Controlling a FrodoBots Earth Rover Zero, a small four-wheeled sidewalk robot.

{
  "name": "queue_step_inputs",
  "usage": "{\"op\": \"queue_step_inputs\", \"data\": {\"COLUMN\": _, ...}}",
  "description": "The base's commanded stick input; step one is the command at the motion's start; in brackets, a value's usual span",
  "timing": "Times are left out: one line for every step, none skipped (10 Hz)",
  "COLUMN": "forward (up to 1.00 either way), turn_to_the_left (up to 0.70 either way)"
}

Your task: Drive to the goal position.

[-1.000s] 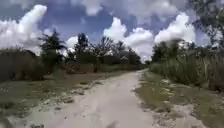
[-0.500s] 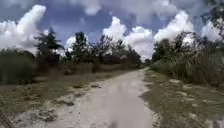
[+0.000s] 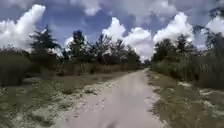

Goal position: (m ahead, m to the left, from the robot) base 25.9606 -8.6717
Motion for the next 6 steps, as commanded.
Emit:
{"op": "queue_step_inputs", "data": {"forward": 1.0, "turn_to_the_left": 0.0}}
{"op": "queue_step_inputs", "data": {"forward": 1.0, "turn_to_the_left": 0.0}}
{"op": "queue_step_inputs", "data": {"forward": 1.0, "turn_to_the_left": 0.0}}
{"op": "queue_step_inputs", "data": {"forward": 1.0, "turn_to_the_left": -0.11}}
{"op": "queue_step_inputs", "data": {"forward": 1.0, "turn_to_the_left": -0.27}}
{"op": "queue_step_inputs", "data": {"forward": 1.0, "turn_to_the_left": -0.27}}
